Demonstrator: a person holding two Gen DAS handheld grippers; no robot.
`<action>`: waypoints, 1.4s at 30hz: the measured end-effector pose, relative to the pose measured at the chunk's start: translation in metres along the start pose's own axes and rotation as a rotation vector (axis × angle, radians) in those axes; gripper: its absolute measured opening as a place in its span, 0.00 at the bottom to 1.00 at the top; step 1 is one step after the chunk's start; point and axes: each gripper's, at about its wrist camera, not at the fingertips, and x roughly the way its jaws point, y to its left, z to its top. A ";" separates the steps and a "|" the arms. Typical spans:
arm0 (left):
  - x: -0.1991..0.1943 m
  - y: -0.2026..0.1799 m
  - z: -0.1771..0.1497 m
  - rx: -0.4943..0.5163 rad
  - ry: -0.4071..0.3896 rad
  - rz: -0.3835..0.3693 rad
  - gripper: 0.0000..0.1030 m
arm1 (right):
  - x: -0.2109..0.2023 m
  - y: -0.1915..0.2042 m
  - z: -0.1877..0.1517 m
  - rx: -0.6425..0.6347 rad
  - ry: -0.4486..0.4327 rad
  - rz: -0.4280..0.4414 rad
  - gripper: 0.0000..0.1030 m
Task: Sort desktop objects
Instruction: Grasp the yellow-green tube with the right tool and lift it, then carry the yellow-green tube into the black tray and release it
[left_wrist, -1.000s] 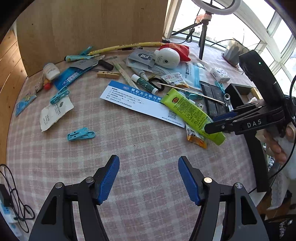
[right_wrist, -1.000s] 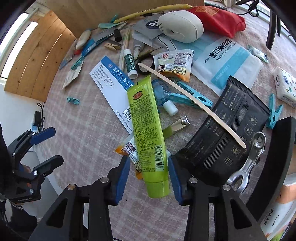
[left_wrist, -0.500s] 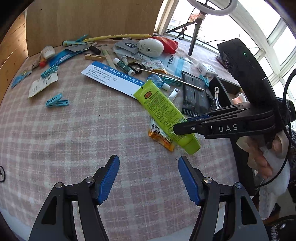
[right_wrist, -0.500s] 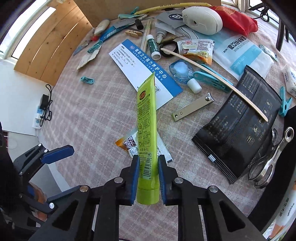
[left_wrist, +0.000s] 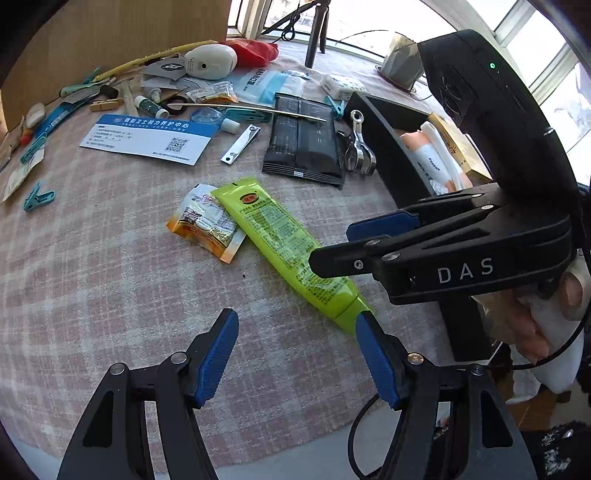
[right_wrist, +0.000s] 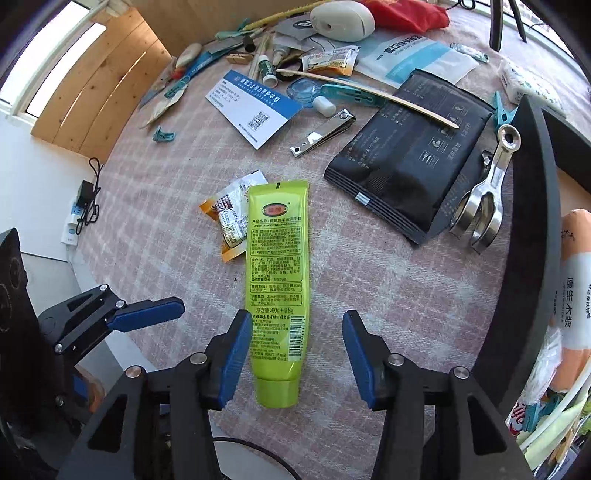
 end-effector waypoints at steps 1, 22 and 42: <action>0.004 -0.002 0.000 0.002 0.007 -0.005 0.68 | 0.000 -0.002 0.001 0.007 0.001 0.012 0.46; 0.035 -0.015 0.016 -0.015 0.053 -0.072 0.41 | 0.013 0.003 -0.006 0.050 -0.002 0.121 0.10; 0.011 -0.142 0.066 0.255 -0.009 -0.155 0.42 | -0.105 -0.062 -0.047 0.209 -0.238 0.057 0.09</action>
